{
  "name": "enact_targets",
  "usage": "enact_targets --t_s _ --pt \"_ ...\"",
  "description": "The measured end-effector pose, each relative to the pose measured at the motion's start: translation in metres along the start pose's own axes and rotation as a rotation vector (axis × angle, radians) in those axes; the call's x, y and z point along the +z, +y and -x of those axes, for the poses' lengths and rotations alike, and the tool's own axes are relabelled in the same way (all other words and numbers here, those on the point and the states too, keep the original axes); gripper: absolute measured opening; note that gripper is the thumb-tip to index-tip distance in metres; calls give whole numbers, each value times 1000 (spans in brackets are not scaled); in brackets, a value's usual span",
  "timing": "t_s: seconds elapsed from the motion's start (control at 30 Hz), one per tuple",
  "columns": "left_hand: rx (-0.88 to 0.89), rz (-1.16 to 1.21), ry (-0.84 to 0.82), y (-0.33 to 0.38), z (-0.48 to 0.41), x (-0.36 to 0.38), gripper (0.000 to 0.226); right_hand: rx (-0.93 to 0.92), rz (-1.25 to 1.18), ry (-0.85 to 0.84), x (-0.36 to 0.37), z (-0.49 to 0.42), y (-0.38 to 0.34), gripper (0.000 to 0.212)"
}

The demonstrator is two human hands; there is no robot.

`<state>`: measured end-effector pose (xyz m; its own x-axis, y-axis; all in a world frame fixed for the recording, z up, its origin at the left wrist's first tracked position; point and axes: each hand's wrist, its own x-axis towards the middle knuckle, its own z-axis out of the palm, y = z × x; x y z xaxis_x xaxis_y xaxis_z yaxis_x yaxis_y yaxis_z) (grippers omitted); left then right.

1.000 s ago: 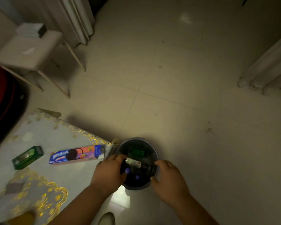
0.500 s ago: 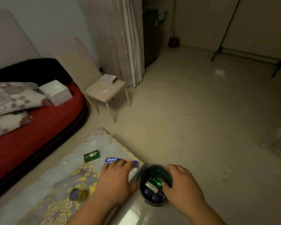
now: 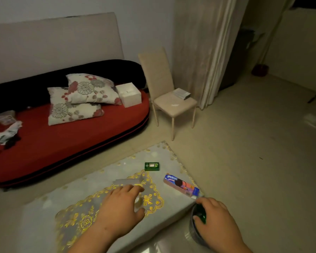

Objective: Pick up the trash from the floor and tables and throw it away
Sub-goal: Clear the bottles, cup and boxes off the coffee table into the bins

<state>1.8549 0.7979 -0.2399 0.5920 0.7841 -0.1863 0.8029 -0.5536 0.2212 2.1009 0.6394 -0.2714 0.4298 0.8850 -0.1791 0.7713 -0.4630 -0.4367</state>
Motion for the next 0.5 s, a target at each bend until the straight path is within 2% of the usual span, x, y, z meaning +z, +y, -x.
enact_targets --t_s 0.27,0.5 --pt "-45 40 -2 -120 22 -18 59 -7 5 -34 39 -18 -101 48" --pt "-27 45 -27 -152 8 -18 60 18 -5 -43 52 -29 -131 51"
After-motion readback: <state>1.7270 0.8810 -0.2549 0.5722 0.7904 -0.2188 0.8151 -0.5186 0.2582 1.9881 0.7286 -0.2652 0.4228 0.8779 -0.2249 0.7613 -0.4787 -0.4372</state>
